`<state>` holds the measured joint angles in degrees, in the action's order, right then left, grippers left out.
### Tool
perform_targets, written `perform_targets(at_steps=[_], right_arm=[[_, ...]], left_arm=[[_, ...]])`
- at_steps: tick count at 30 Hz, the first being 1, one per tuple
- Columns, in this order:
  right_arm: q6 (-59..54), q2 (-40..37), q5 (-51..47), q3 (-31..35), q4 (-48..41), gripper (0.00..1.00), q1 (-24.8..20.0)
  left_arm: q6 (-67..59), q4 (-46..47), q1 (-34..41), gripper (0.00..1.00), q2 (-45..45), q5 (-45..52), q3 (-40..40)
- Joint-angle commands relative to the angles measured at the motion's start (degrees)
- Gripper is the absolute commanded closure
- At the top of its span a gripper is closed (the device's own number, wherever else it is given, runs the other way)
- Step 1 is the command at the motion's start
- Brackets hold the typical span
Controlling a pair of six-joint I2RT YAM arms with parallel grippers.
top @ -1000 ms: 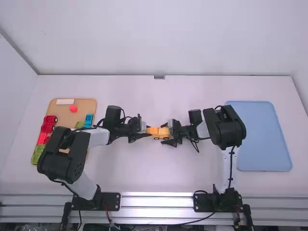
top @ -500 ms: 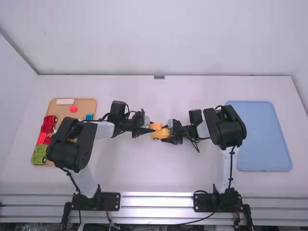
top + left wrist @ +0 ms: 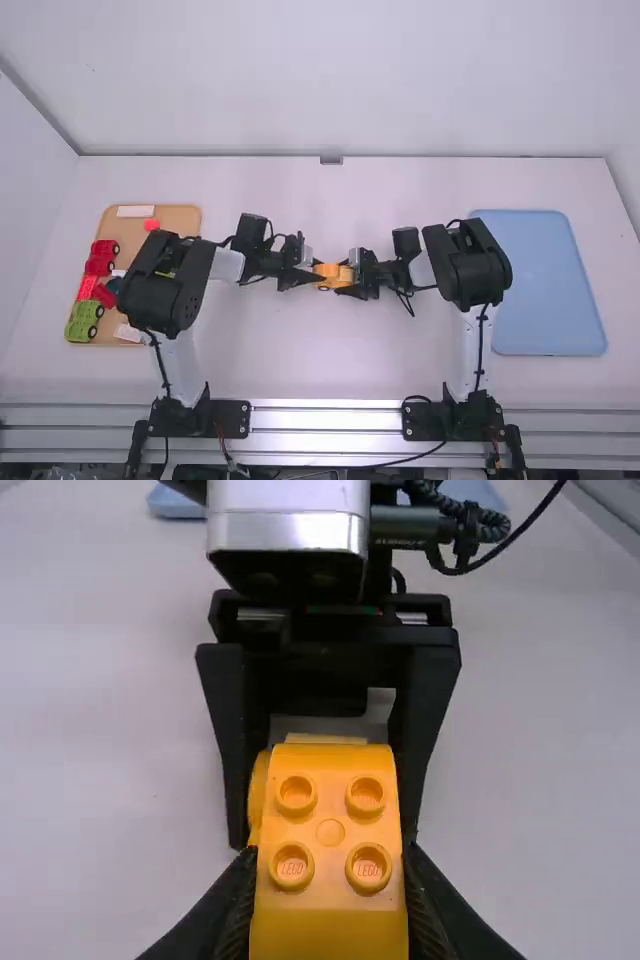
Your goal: Assemble lego blocks to make yellow taxi
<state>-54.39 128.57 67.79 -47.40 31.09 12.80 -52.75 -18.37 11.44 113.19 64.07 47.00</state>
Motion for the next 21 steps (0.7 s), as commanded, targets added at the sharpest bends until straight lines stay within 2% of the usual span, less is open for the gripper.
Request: perform_targets(at_steps=[1,11,17,21], right_arm=[[0.15,0.81,-0.13,-0.63,-0.24,0.55,0.02],[-0.07,0.81,-0.17,-0.81,-1.9,0.54,0.0],[-0.02,0.81,-0.44,-0.66,-1.84,0.54,0.02],[0.0,0.81,-1.92,-0.48,-1.9,0.55,0.02]], left_arm=[[-1.01,0.5,0.7,0.84,0.61,1.95,1.33],[-0.66,0.24,3.87,0.87,0.61,-5.35,1.31],[-0.59,-1.64,3.39,0.93,0.61,-6.19,1.31],[-0.15,-3.74,2.45,0.9,0.59,-3.43,1.44]])
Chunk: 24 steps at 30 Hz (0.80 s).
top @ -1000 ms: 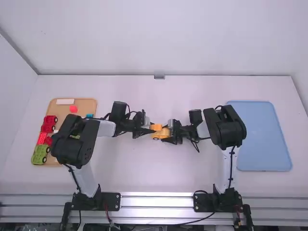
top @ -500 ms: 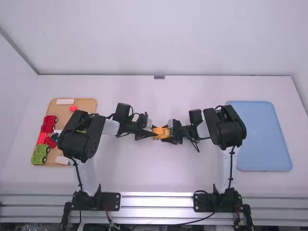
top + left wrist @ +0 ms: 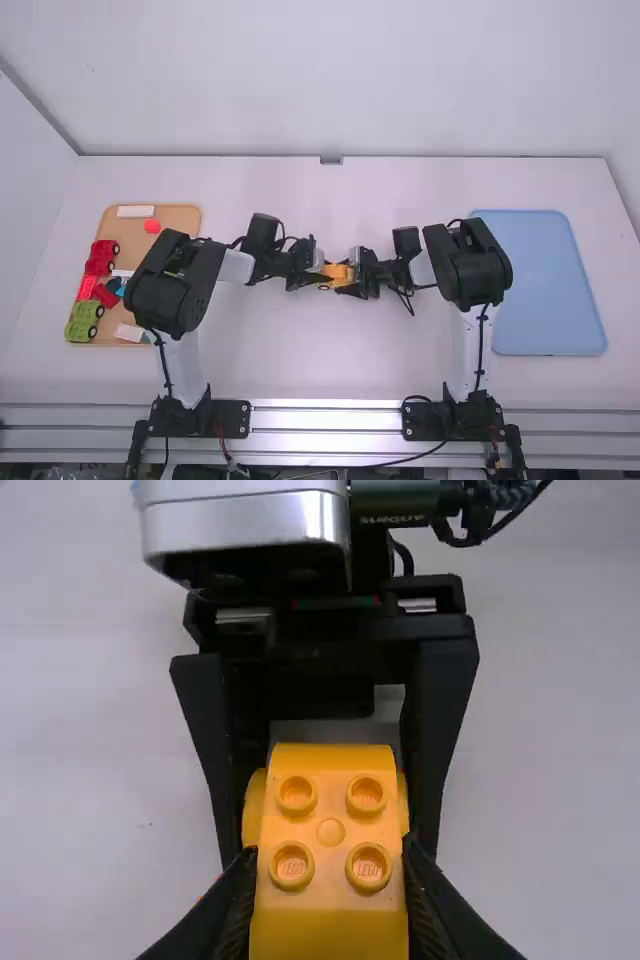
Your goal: Assemble lego blocks to make yellow taxi
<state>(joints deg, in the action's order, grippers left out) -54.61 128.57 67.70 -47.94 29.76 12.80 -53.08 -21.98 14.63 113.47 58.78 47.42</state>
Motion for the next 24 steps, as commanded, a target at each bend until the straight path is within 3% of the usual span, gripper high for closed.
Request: perform_targets(at_steps=[1,12,24], right_arm=[[0.17,0.81,-2.16,0.07,-0.61,0.55,0.02],[0.42,0.81,-1.73,-0.09,-0.59,0.55,0.0],[0.39,0.81,-1.29,-0.09,-0.61,0.55,0.02]], left_arm=[[2.01,-0.63,-1.16,0.89,0.31,1.88,1.27],[-0.68,5.49,0.52,0.91,0.33,-1.27,1.6],[-0.35,5.64,1.33,0.91,0.33,-7.02,1.18]])
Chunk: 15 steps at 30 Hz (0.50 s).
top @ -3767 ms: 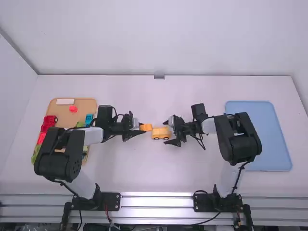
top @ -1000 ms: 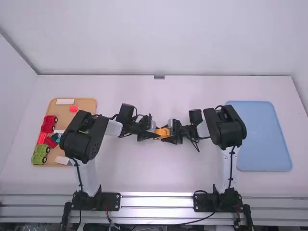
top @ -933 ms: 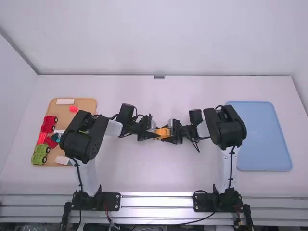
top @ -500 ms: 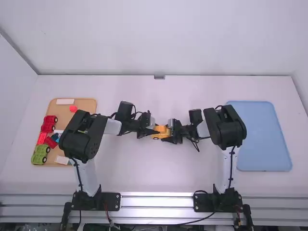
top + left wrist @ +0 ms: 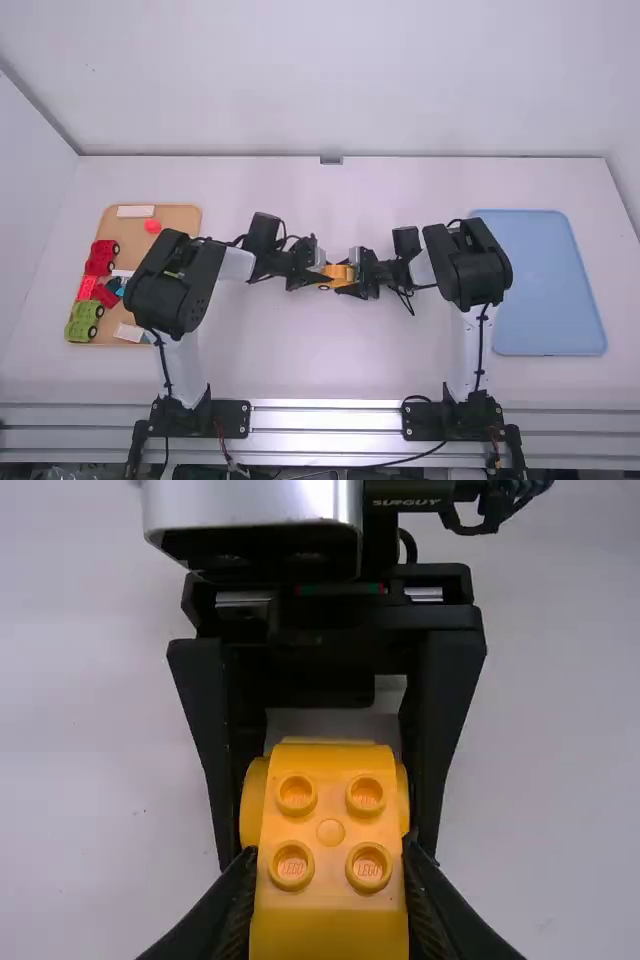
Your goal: Assemble lego blocks to make yellow taxi
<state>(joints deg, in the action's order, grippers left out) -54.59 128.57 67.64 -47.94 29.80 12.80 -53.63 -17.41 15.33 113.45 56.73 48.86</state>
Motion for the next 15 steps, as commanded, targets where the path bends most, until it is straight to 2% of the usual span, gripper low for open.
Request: perform_targets(at_steps=[1,8,15], right_arm=[[0.37,0.81,-1.22,-0.09,-0.66,0.55,0.0],[0.37,0.81,-1.25,-0.04,-0.7,0.55,0.0],[0.35,0.81,-1.25,-0.02,-0.66,0.55,0.0]], left_arm=[[0.24,1.11,1.09,0.91,0.35,-5.95,-0.26],[0.24,1.4,2.29,0.94,0.35,-14.16,-0.24],[-1.99,9.46,1.14,0.98,0.33,-16.33,2.84]])
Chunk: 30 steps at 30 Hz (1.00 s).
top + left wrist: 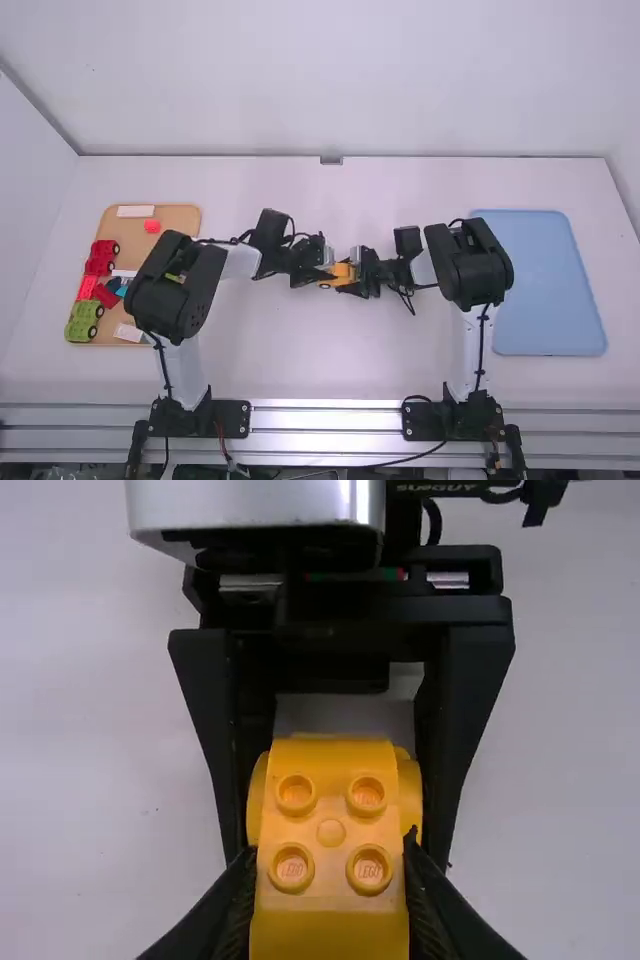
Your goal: Assemble lego blocks to make yellow taxi
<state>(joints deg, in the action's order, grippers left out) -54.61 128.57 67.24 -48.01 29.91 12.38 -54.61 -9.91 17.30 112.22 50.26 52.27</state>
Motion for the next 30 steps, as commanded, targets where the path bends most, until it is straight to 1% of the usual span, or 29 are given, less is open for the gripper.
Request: perform_targets(at_steps=[1,6,10,13,18,30], right_arm=[[0.39,0.81,-0.85,0.04,-0.79,0.55,0.42],[0.37,0.81,-0.92,0.04,-1.03,0.55,0.42],[0.39,0.81,-0.87,0.02,-0.98,0.55,0.42],[0.39,0.81,-0.85,0.02,-1.01,0.55,0.42],[0.37,0.81,-0.87,0.04,-1.25,0.55,0.42],[0.24,0.76,-0.87,-0.15,-1.86,0.55,0.42]], left_arm=[[-2.38,4.68,-0.83,0.98,1.55,-10.56,0.63],[-5.49,12.72,-0.57,0.98,1.55,-14.58,5.11],[-6.93,17.0,-0.79,0.98,1.55,-15.13,7.08],[-6.97,17.62,-0.81,0.98,1.57,-15.19,6.67],[-6.54,14.99,-0.59,0.98,1.57,-15.91,4.37],[-6.25,14.01,-0.11,0.98,1.57,-17.49,0.5]])
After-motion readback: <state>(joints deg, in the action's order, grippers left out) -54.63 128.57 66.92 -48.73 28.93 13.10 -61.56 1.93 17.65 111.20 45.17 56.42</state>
